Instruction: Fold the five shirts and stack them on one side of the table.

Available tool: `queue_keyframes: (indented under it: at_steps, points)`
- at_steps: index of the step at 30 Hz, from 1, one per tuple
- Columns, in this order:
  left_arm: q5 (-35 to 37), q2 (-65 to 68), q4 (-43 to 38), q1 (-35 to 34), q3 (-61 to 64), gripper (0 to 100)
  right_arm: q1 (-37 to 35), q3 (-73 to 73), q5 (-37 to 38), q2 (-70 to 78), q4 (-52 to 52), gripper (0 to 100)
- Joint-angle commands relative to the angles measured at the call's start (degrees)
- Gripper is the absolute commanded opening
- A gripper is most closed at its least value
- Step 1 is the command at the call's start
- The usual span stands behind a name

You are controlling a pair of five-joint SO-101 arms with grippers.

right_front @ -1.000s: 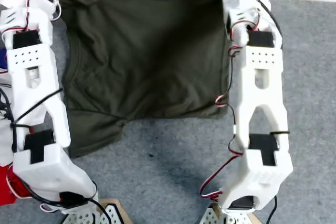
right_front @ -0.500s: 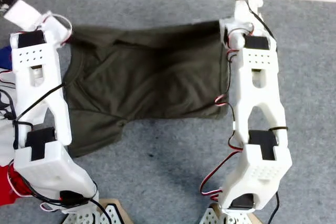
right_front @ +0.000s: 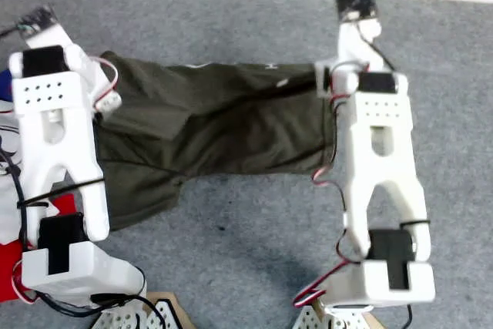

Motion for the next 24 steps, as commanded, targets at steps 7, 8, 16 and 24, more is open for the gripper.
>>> queue_keyframes:
  at_steps: [7,8,16,24]
  points:
    - [-5.8,-3.03,0.62,-0.04,12.44,1,-0.04,15.96,-0.62,-14.02,-1.63,0.7]
    - [-6.42,-4.0,0.62,-0.13,13.49,1,0.04,17.71,-0.44,-14.46,-2.68,0.7]
    - [-7.47,-28.0,0.62,-0.04,27.38,0,0.84,24.22,1.05,-14.99,-7.87,0.7]
    - [-7.47,-47.69,0.62,-0.04,41.54,1,0.84,23.78,1.23,-15.34,-7.69,0.7]
